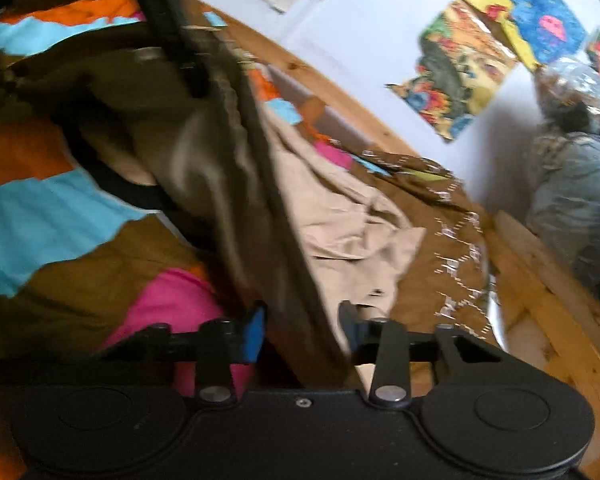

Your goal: Fold large clothes

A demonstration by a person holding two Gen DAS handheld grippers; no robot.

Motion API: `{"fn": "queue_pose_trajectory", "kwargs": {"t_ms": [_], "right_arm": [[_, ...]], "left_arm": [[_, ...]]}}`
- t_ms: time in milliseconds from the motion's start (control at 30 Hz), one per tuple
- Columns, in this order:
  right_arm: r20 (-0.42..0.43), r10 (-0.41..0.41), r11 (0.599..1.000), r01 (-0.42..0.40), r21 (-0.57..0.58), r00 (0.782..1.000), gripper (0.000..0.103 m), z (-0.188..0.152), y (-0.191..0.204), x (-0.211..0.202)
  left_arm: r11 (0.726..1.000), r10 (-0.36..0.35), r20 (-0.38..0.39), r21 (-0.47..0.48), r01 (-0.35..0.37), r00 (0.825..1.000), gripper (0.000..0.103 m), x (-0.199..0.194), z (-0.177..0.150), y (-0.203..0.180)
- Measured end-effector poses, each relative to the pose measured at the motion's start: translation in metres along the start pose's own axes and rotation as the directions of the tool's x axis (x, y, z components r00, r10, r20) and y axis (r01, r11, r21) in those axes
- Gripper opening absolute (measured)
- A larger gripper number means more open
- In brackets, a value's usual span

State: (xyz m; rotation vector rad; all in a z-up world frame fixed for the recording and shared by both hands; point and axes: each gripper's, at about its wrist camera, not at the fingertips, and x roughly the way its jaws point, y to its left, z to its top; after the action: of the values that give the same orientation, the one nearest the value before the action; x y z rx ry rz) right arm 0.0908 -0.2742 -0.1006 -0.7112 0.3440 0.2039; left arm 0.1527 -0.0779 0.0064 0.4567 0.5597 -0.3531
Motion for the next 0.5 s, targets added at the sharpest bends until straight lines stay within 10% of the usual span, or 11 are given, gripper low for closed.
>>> {"fn": "queue_pose_trajectory", "kwargs": {"t_ms": [267,500], "right_arm": [[0.082,-0.085,0.995,0.081,0.06,0.993,0.017,0.003,-0.019,-0.009],[0.114,-0.123,0.99,0.113,0.089,0.986,0.017,0.008,-0.026,-0.012]], "left_arm": [[0.968,0.165,0.001,0.192,-0.163,0.986,0.045,-0.025,-0.072,-0.037],[0.901,0.393,-0.093,0.24,-0.362,0.915,0.045,-0.016,-0.118,-0.035]]}}
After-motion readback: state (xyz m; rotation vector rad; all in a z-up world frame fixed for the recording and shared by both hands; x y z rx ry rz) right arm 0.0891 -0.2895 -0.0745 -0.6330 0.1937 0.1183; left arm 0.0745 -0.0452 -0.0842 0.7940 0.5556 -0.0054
